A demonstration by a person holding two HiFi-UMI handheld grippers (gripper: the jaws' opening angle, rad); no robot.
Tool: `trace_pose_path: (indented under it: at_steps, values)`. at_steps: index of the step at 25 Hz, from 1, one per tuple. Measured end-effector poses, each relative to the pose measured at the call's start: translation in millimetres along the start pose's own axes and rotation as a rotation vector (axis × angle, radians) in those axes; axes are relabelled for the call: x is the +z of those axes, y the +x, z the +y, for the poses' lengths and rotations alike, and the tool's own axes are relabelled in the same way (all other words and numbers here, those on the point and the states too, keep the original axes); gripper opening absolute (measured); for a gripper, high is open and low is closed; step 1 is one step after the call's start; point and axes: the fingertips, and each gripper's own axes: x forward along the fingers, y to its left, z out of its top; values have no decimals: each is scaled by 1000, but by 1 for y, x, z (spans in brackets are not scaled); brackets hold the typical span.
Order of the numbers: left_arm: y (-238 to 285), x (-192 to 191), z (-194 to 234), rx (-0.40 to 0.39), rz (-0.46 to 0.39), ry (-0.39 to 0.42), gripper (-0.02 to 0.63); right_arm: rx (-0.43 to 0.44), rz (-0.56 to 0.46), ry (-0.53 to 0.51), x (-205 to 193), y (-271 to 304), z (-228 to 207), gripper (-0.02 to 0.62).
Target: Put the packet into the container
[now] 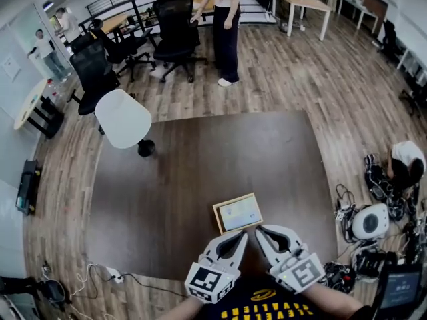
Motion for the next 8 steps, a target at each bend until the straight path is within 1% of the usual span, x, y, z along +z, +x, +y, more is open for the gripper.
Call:
trace_pose_path:
  at_steps: [3,8]
  values:
    - [3,-4,0,2,-1,-1,-2,-4,-10,15,-2,0,-5,9]
    - [6,-14,-4,3,10,-16,-2,-7,4,29,-11,-5,-10,9]
